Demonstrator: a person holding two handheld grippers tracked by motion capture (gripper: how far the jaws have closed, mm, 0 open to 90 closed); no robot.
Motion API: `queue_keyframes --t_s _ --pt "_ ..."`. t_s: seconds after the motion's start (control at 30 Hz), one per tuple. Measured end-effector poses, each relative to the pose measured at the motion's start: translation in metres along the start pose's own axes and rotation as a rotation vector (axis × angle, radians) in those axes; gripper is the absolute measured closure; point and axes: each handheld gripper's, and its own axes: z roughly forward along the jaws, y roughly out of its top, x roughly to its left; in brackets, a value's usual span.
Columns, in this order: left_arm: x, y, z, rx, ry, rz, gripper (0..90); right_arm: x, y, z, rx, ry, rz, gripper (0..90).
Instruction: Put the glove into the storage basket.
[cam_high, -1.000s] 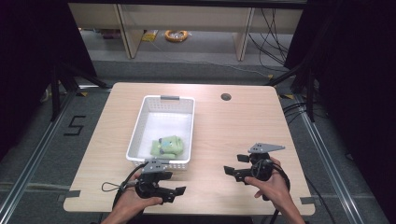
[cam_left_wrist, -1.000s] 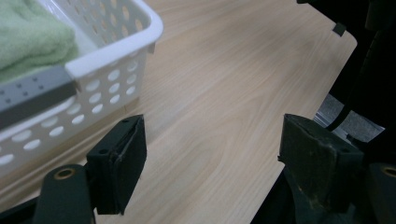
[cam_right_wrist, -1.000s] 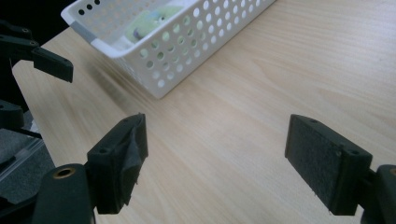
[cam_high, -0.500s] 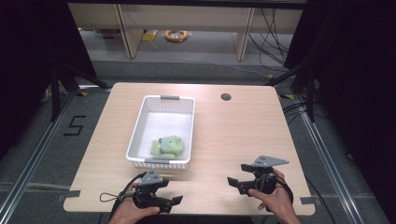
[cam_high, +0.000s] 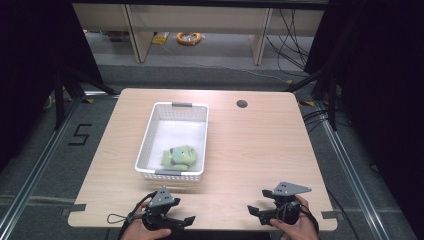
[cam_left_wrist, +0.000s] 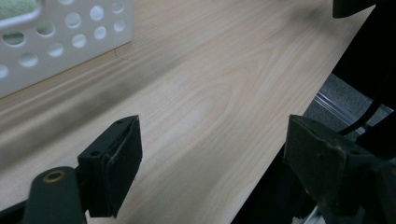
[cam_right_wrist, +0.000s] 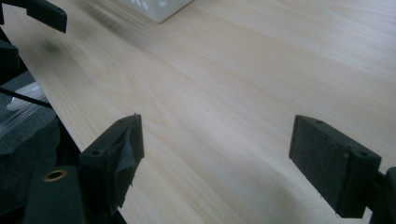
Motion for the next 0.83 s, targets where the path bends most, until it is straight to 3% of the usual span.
queue_keyframes --t_s 0.1,0.13,0.17,0.2,0.23,0.27,0.33,0.37,0.4,0.43,0.53,0.57,0.6,0.83 --pt "-0.001 -0.002 0.001 0.021 -0.004 0.032 19.2 0.001 -0.004 0.000 0.012 0.016 -0.017 18.4" --pt "-0.001 -0.002 0.000 0.036 0.000 0.053 19.2 0.004 -0.006 -0.002 0.016 -0.002 0.007 18.2" --pt "-0.003 -0.003 0.002 0.018 0.000 0.014 19.1 0.003 -0.007 -0.001 0.004 -0.012 -0.008 18.2" --pt "-0.003 -0.004 0.002 0.019 0.002 0.014 19.1 0.003 -0.008 -0.002 0.015 -0.006 -0.009 18.2" --pt "-0.003 -0.004 0.002 0.020 0.000 0.015 19.1 0.006 -0.010 -0.003 0.032 -0.009 0.032 18.1" --pt "-0.003 -0.004 0.003 0.014 0.004 0.015 19.1 0.003 -0.011 -0.002 0.021 -0.021 -0.016 18.0" --pt "-0.001 -0.004 0.002 0.024 0.006 0.035 19.1 0.004 -0.013 -0.001 0.023 -0.001 -0.014 17.8" --pt "0.000 -0.004 0.001 0.043 0.007 0.056 19.1 0.007 -0.014 -0.003 0.044 0.005 0.011 17.8" --pt "0.000 -0.004 0.002 0.036 0.015 0.049 19.1 0.007 -0.015 -0.003 0.043 -0.016 0.012 17.7" --pt "0.000 -0.004 0.002 0.046 0.010 0.056 19.2 0.005 -0.015 -0.003 0.029 -0.027 -0.020 17.7" --pt "-0.003 -0.005 0.004 0.027 0.008 0.015 19.2 0.004 -0.015 -0.002 0.043 0.007 -0.024 17.7" --pt "-0.003 -0.005 0.004 0.028 0.009 0.016 19.2 0.005 -0.016 -0.003 0.038 -0.029 -0.028 17.7" --pt "0.000 -0.004 0.002 0.044 0.010 0.055 19.2 0.005 -0.016 -0.003 0.038 -0.029 -0.034 17.7" --pt "-0.001 -0.005 0.004 0.029 0.011 0.039 19.3 0.004 -0.016 -0.002 0.038 -0.022 -0.041 17.7"
